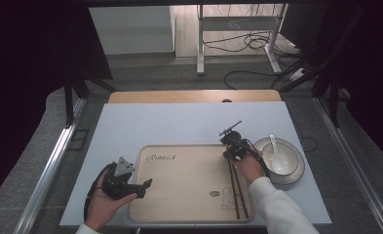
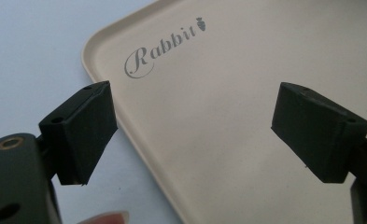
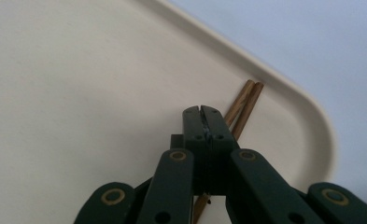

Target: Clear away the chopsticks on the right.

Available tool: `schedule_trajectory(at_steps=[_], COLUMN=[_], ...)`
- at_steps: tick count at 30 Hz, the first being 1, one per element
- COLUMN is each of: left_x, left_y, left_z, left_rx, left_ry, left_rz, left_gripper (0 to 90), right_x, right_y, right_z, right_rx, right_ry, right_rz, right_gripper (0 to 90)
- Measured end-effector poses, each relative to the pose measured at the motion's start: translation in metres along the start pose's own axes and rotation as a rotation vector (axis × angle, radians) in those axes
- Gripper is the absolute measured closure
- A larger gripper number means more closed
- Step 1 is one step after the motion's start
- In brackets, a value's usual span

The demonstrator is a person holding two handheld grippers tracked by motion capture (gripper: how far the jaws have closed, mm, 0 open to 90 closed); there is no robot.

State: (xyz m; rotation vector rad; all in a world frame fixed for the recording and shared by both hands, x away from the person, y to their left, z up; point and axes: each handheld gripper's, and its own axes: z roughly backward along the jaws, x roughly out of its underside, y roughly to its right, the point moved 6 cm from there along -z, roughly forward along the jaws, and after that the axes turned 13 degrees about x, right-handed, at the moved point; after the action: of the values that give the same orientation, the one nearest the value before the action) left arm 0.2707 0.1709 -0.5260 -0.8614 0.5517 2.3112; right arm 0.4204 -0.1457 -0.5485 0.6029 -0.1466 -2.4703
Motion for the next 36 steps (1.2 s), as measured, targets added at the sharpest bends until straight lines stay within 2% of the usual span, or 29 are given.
schedule_trajectory(at_steps=[6, 9, 11, 12, 14, 15, 17, 18, 20, 22, 24, 26, 30, 33, 35, 36], left_x=[-0.001, -0.001, -0.001, -0.001, -0.001, 0.0, 0.0, 0.0, 0.001, 0.001, 0.002, 0.002, 0.002, 0.002, 0.002, 0.002], left_y=[0.0, 0.0, 0.0, -0.001, -0.001, -0.001, -0.001, -0.001, -0.001, 0.0, 0.0, 0.0, 0.001, 0.002, 0.001, 0.001], left_z=[0.0, 0.0, 0.001, 0.001, 0.002, 0.002, 0.003, 0.002, 0.002, 0.002, 0.002, 0.002, 0.001, 0.002, 0.002, 0.002], left_rx=[0.0, -0.002, -0.004, -0.005, -0.008, -0.009, -0.01, -0.011, -0.012, -0.014, -0.016, -0.018, -0.022, -0.024, -0.026, -0.026], left_ry=[0.001, -0.001, 0.002, 0.003, 0.007, 0.01, 0.005, 0.007, 0.006, 0.002, 0.002, 0.003, 0.003, 0.004, 0.004, 0.005], left_rz=[-0.003, -0.002, 0.0, 0.001, 0.005, 0.008, 0.003, 0.006, 0.006, 0.007, 0.009, 0.011, 0.013, 0.009, 0.01, 0.011], left_gripper=[14.0, 14.0, 13.9, 13.9, 14.0, 14.0, 14.0, 13.9, 13.9, 13.9, 13.9, 14.0, 13.9, 13.9, 13.9, 13.9], right_x=[0.011, 0.012, 0.01, 0.007, 0.005, 0.005, 0.006, 0.01, 0.012, 0.02, 0.029, 0.04, 0.065, 0.082, 0.094, 0.099], right_y=[0.013, 0.014, 0.011, 0.006, 0.002, 0.002, -0.002, -0.005, -0.007, -0.011, -0.012, -0.011, -0.001, 0.009, 0.014, 0.016], right_z=[0.002, 0.002, 0.006, 0.014, 0.025, 0.025, 0.037, 0.049, 0.056, 0.069, 0.079, 0.089, 0.103, 0.114, 0.121, 0.124], right_rx=[0.028, 0.025, 0.0, -0.033, -0.066, -0.066, -0.095, -0.122, -0.137, -0.178, -0.196, -0.24, -0.304, -0.323, -0.336, -0.325], right_ry=[-0.014, -0.01, 0.028, 0.082, 0.131, 0.131, 0.177, 0.214, 0.235, 0.275, 0.3, 0.333, 0.398, 0.44, 0.469, 0.487], right_rz=[-0.022, -0.02, -0.012, 0.0, 0.015, 0.015, 0.035, 0.058, 0.065, 0.087, 0.097, 0.089, 0.064, 0.044, 0.035, 0.037], right_gripper=[89.6, 89.6, 89.6, 89.6, 89.7, 89.7, 89.6, 89.6, 89.6, 89.5, 89.4, 88.3, 85.3, 79.4, 67.4, 61.5])
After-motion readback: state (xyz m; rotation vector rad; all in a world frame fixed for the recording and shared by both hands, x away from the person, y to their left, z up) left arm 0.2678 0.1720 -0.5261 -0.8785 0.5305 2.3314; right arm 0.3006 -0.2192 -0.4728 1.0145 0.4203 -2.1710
